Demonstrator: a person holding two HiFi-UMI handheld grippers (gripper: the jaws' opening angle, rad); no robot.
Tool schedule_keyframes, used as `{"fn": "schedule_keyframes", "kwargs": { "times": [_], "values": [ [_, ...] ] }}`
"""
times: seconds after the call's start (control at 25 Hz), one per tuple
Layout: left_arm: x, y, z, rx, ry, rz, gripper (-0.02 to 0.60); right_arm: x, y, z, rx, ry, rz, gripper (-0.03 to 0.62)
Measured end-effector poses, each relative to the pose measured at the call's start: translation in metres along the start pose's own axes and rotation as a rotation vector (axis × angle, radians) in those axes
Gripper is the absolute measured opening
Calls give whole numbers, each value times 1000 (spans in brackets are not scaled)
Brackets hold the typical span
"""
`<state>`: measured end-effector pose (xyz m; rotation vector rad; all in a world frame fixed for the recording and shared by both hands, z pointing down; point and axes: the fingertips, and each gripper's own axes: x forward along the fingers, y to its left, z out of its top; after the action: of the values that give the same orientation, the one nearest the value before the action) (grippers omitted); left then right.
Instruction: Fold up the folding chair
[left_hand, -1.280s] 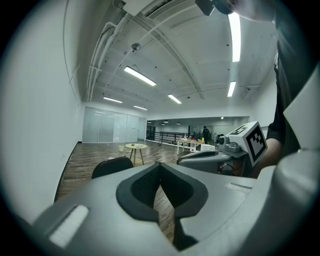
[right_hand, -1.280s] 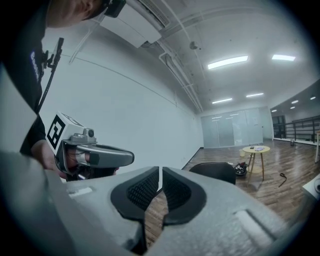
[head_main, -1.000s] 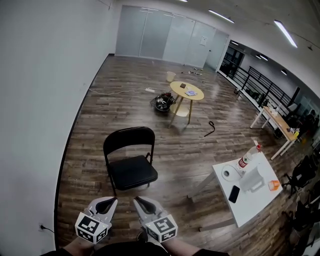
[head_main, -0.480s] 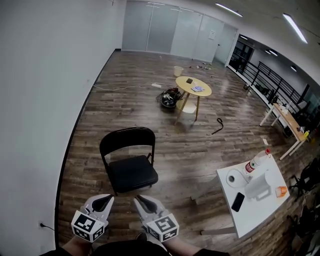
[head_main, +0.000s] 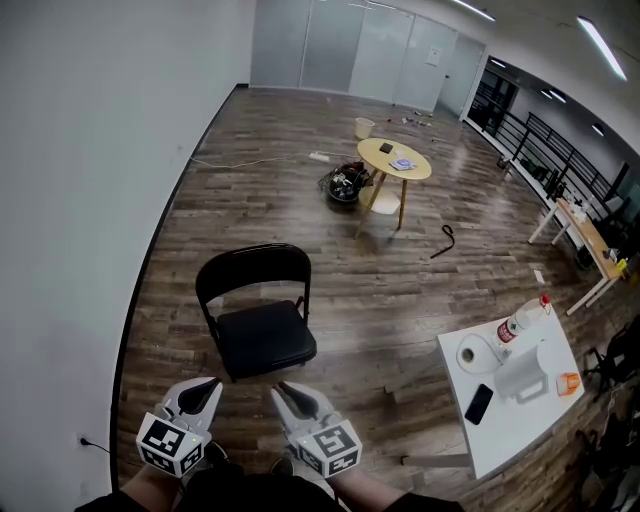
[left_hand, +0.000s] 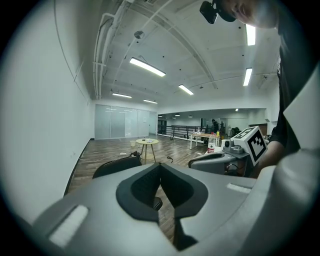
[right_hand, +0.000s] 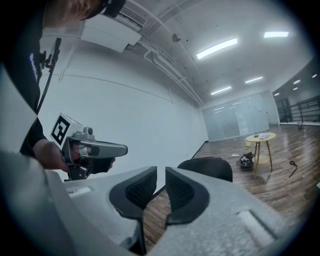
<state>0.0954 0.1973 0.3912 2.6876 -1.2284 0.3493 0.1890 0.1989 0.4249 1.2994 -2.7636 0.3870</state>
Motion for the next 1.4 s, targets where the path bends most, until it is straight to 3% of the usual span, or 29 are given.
{"fn": "schedule_keyframes", "kwargs": {
  "times": [0.44,1.4],
  "values": [
    [16,35,12,18,-12,-50,3,27,-12,-2,12,29,-60,55],
    [73,195,25,84,-2,-238,44,137,-41,9,45,80,-332,80]
  ]
}}
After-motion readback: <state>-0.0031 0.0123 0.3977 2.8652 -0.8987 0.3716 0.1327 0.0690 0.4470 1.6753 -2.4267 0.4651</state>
